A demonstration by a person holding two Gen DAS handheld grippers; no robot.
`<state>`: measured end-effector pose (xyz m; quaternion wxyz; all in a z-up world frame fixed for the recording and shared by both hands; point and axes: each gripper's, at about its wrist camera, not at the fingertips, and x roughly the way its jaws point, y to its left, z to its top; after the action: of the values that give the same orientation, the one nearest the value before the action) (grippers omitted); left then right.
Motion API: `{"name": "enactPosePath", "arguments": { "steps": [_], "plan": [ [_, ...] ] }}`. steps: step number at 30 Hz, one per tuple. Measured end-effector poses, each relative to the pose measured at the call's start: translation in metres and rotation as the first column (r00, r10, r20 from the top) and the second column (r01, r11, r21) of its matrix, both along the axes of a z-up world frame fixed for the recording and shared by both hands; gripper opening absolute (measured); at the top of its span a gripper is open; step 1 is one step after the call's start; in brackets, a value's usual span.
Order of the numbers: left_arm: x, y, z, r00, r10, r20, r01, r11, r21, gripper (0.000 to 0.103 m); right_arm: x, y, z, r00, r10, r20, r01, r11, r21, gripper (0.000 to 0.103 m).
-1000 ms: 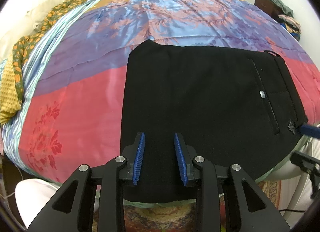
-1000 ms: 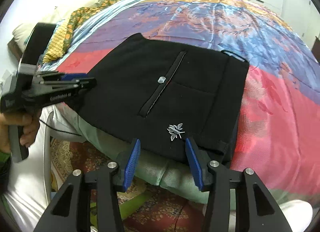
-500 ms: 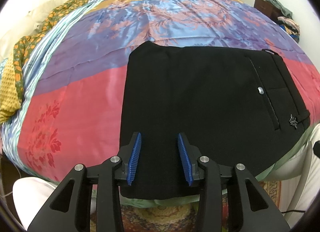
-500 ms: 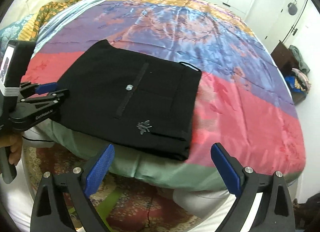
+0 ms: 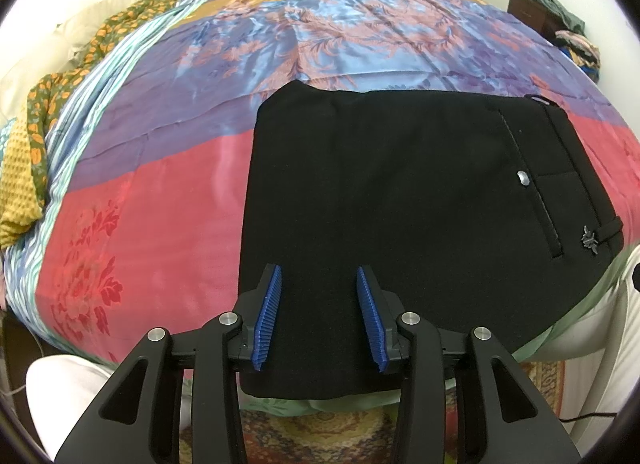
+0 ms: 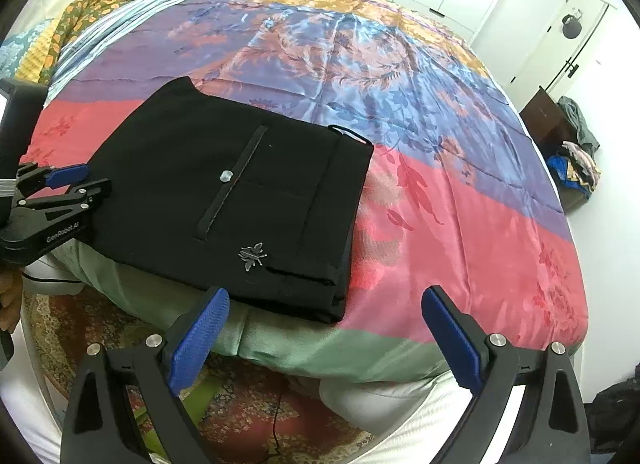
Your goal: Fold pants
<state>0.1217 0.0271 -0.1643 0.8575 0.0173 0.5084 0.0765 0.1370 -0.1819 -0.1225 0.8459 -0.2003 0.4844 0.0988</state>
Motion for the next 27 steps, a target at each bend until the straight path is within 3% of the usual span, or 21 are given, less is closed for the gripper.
{"name": "enactPosePath", "arguments": {
  "steps": [15, 17, 20, 21, 23, 24, 25, 27],
  "plan": [
    [0.000, 0.001, -0.001, 1.000, -0.009, -0.012, 0.009, 1.000, -0.004, 0.043, 0.001, -0.003, -0.004, 1.000, 0.005, 0.020, -0.004, 0.999, -0.044, 0.096],
    [0.003, 0.011, 0.002, 1.000, -0.016, -0.027, 0.014, 0.998, -0.063, 0.044, 0.008, -0.010, -0.006, 1.000, 0.023, -0.002, -0.023, 1.000, 0.009, 0.096],
    [0.011, 0.064, 0.009, 0.998, 0.049, -0.044, -0.059, 0.962, -0.265, 0.059, 0.033, -0.046, -0.010, 0.997, -0.008, -0.074, 0.024, 0.976, 0.218, 0.096],
    [0.014, 0.085, 0.007, 0.995, 0.075, -0.062, -0.091, 0.942, -0.323, 0.065, 0.051, -0.074, -0.012, 0.991, -0.039, -0.125, 0.082, 0.926, 0.368, 0.096],
    [0.018, 0.113, -0.001, 0.991, 0.102, -0.087, -0.127, 0.918, -0.375, 0.066, 0.077, -0.111, -0.025, 0.969, -0.060, -0.241, 0.190, 0.805, 0.563, 0.096],
    [0.021, 0.121, -0.007, 0.990, 0.100, -0.103, -0.133, 0.911, -0.391, 0.066, 0.094, -0.129, -0.043, 0.939, -0.024, -0.343, 0.261, 0.698, 0.667, 0.096],
    [0.025, 0.129, -0.017, 0.988, 0.084, -0.133, -0.133, 0.898, -0.420, 0.067, 0.101, -0.134, -0.054, 0.919, 0.012, -0.394, 0.291, 0.655, 0.697, 0.096],
    [0.029, 0.131, -0.030, 0.989, 0.041, -0.144, -0.108, 0.860, -0.499, 0.070, 0.114, -0.131, -0.075, 0.890, 0.098, -0.446, 0.296, 0.620, 0.727, 0.092]
  ]
}}
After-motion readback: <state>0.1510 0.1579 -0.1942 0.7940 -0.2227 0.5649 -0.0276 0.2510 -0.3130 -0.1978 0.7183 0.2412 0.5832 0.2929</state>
